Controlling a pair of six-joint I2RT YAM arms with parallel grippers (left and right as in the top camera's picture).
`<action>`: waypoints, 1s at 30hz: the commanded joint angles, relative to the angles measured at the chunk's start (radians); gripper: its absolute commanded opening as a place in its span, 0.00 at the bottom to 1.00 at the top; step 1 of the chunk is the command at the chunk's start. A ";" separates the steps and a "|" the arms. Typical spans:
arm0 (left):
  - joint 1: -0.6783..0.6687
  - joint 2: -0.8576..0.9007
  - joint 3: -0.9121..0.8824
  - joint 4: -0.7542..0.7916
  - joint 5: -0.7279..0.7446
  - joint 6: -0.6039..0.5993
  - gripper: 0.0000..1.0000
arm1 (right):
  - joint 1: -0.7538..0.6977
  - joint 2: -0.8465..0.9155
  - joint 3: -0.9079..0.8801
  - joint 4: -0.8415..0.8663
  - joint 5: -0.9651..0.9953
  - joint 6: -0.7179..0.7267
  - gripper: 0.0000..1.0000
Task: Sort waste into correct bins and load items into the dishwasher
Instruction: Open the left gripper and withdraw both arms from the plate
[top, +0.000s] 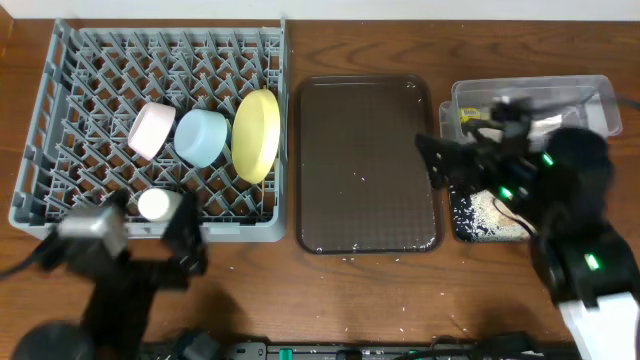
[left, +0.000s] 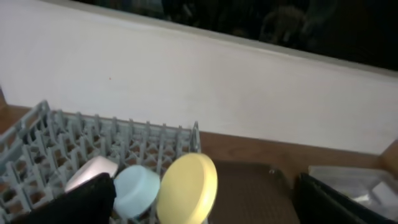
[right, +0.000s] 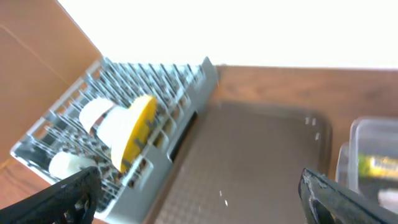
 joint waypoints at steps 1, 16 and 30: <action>0.003 -0.024 -0.007 -0.061 0.014 -0.009 0.93 | -0.006 -0.061 0.008 -0.033 0.019 -0.016 0.99; 0.003 -0.019 -0.007 -0.209 0.014 -0.009 0.94 | -0.006 -0.085 0.008 -0.377 0.019 -0.016 0.99; 0.003 -0.019 -0.007 -0.406 0.014 -0.009 0.94 | -0.109 -0.315 -0.127 -0.122 0.220 -0.177 0.99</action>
